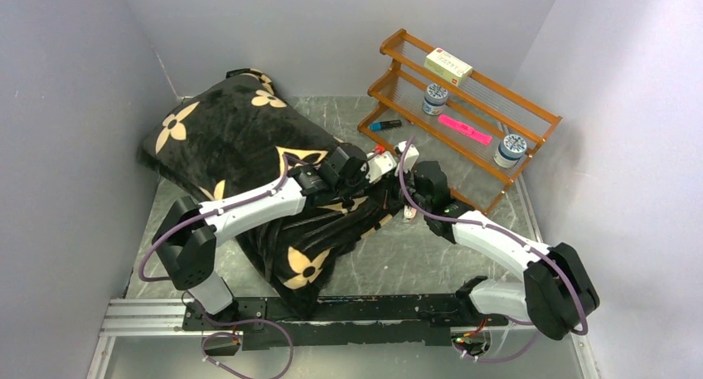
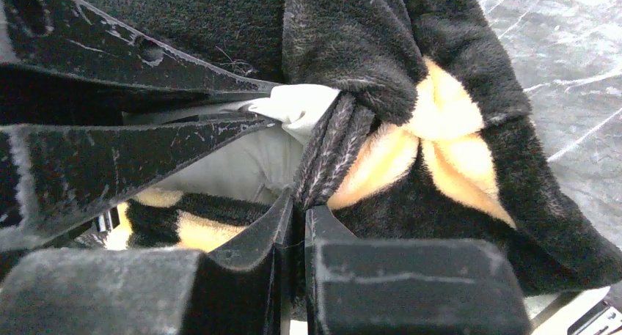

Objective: Remove the pillowcase from the pillow
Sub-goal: Remove the pillow from the pillowcase.

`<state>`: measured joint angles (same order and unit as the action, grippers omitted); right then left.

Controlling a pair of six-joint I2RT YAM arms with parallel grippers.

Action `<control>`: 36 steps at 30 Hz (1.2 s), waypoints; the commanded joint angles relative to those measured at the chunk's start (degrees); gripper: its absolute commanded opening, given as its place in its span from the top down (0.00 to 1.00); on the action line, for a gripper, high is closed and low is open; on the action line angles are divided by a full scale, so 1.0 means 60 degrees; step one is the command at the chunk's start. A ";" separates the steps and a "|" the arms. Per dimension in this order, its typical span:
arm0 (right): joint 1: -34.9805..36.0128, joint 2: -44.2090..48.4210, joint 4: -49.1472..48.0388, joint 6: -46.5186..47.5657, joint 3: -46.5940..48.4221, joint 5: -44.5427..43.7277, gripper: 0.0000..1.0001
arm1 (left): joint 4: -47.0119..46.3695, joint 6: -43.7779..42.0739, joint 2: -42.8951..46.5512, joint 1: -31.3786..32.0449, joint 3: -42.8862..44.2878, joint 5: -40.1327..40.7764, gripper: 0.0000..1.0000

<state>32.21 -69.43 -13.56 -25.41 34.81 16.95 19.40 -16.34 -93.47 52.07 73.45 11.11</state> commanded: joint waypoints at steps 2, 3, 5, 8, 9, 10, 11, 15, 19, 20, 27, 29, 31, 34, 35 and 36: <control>0.0140 0.0732 0.1001 0.0388 0.0164 -0.0521 1.00 | -0.0310 0.0209 0.0909 -0.0281 -0.0641 0.0759 0.95; 0.0136 0.0840 0.1143 0.0398 0.0132 -0.0783 1.00 | -0.0429 0.0272 0.1173 -0.0395 -0.0767 0.0693 0.95; 0.0094 0.1003 0.1409 0.0382 0.0068 -0.1361 1.00 | -0.0639 0.0399 0.1631 -0.0695 -0.1004 0.0443 0.95; -0.0017 0.1185 0.1877 0.0300 0.0107 -0.2055 1.00 | -0.0822 0.0440 0.2168 -0.1025 -0.1227 -0.0105 0.95; -0.0048 0.1217 0.2011 0.0295 0.0136 -0.2300 1.00 | -0.0901 0.0427 0.2321 -0.1083 -0.1278 -0.0252 0.95; -0.0079 0.1263 0.2156 0.0263 0.0139 -0.2532 1.00 | -0.0968 0.0453 0.2477 -0.1121 -0.1342 -0.0360 0.95; -0.0124 0.1303 0.2222 0.0241 0.0165 -0.2746 1.00 | -0.1071 0.0475 0.2641 -0.1152 -0.1462 -0.0402 0.95; -0.0266 0.1441 0.2942 0.0255 0.0335 -0.3465 1.00 | -0.1516 0.0486 0.3396 -0.1373 -0.1811 -0.0254 0.95; -0.0369 0.1317 0.3314 0.0296 0.0434 -0.3814 1.00 | -0.1853 0.0626 0.3948 -0.1805 -0.2049 -0.0390 0.95; -0.0405 0.1274 0.3348 0.0262 0.0422 -0.3796 1.00 | -0.2000 0.0736 0.4087 -0.1937 -0.2122 -0.0567 0.95; -0.0462 0.0916 0.3119 0.0199 0.0134 -0.3128 1.00 | -0.3155 0.1420 0.5342 -0.2910 -0.2886 -0.2134 0.95; -0.0466 0.0738 0.3111 0.0260 0.0133 -0.2961 1.00 | -0.3354 0.1585 0.5483 -0.3049 -0.2938 -0.2672 0.95; -0.0475 0.0428 0.3117 0.0335 0.0208 -0.2881 1.00 | -0.3621 0.1773 0.5607 -0.3132 -0.3040 -0.3202 0.95; -0.0464 -0.0084 0.3064 0.0446 0.0345 -0.2467 1.00 | -0.4352 0.2117 0.6109 -0.3307 -0.3417 -0.4295 0.95; -0.0470 -0.0196 0.3004 0.0447 0.0354 -0.2460 1.00 | -0.4746 0.2259 0.6347 -0.3364 -0.3637 -0.4657 0.95; -0.0467 -0.0285 0.2906 0.0432 0.0339 -0.2466 1.00 | -0.5114 0.2330 0.6617 -0.3419 -0.3824 -0.4933 0.95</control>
<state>33.39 -67.99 -5.96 -28.12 37.98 11.25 3.57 -3.99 -63.46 35.46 51.18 -14.76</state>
